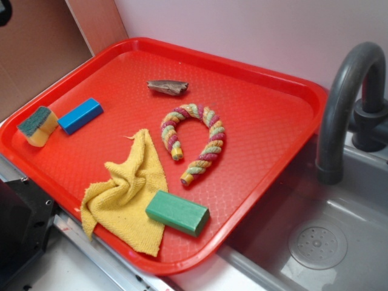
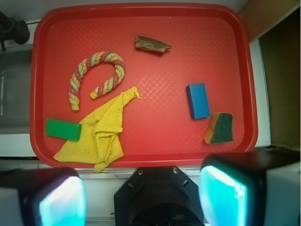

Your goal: Grab the green block.

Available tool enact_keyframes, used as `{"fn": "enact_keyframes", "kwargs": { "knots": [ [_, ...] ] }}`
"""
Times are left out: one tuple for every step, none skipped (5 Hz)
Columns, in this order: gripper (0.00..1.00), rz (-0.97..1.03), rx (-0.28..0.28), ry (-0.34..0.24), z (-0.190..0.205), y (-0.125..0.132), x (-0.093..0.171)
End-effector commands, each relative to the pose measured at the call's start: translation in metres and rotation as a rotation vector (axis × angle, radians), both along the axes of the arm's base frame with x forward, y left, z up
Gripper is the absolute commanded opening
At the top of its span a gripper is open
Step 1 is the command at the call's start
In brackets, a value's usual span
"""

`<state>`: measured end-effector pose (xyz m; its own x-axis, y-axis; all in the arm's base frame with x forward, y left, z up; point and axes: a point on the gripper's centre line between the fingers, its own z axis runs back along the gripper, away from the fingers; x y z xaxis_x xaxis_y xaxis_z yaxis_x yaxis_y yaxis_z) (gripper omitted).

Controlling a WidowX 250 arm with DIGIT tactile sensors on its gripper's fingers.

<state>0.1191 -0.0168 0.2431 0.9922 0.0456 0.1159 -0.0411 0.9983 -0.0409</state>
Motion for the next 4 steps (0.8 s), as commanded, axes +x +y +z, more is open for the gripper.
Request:
{"fn": "enact_keyframes", "kwargs": {
  "knots": [
    [1.00,0.000,0.000,0.000,0.000,0.000,0.000],
    [1.00,-0.249,0.076,-0.024,-0.005,-0.022,0.021],
    [1.00,-0.497,0.168,-0.061,-0.011,-0.063,0.038],
    [1.00,-0.745,0.278,-0.100,-0.027,-0.106,0.044]
  ]
}}
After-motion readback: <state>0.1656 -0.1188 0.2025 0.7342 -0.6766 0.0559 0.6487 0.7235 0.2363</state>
